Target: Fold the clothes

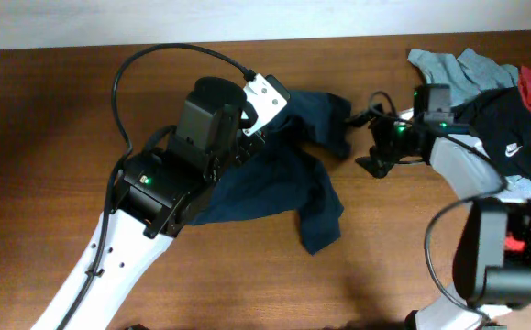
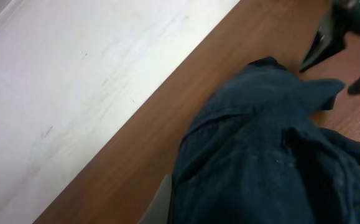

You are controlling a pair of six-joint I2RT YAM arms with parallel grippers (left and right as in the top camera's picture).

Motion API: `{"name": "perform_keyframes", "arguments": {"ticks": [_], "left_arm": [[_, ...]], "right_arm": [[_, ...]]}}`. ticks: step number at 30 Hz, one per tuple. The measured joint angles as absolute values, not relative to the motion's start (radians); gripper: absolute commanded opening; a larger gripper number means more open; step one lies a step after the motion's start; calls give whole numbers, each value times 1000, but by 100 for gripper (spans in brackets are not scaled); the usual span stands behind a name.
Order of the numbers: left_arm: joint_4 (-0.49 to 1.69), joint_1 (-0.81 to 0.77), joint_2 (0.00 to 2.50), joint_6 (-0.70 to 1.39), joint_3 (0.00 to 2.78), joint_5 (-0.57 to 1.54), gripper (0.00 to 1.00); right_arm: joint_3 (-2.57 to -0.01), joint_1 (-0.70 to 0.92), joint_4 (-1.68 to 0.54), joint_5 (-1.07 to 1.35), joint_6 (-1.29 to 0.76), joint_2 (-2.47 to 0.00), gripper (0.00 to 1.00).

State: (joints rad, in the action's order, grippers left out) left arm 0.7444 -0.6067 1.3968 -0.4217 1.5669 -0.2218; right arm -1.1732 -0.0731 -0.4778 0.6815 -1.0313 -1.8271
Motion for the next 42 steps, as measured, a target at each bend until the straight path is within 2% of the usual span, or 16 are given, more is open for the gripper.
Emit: {"name": "perform_keyframes", "arguments": {"ticks": [4, 6, 7, 9, 12, 16, 22, 25, 29, 35, 42], "left_arm": [[744, -607, 1397, -422, 1567, -222, 4], [744, -607, 1397, -422, 1567, -222, 6], [744, -607, 1397, -422, 1567, -222, 6], [744, -607, 1397, -421, 1567, -222, 6], [744, -607, 1397, -422, 1567, -222, 6], [744, -607, 1396, -421, 1567, -222, 6], [750, -607, 1353, -421, 1567, -252, 7], [751, -607, 1296, -421, 1569, -262, 7], [752, -607, 1197, -412, 1589, -270, 7], [825, -607, 1087, -369, 1596, -271, 7], [917, -607, 980, -306, 1597, -269, 6]], "right_arm": [[-1173, -38, -454, 684, -1063, -1898, 97], [-1173, -25, -412, 685, -1073, -1922, 82], [-1173, -19, -371, 686, -1077, -1934, 63], [-1172, -15, -319, 680, -1089, -1945, 33], [-1172, -13, -229, 675, -1087, -1948, 5], [-1172, -14, -196, 670, -1060, -1948, 4], [-1170, -63, -259, 655, -896, -1854, 4], [-1170, -95, -356, 625, -799, -1695, 4], [-1179, -104, -571, 477, -648, -1309, 4], [-1237, -104, -846, 233, -553, -921, 4], [-1437, -104, -1070, 81, -520, -782, 4]]}}
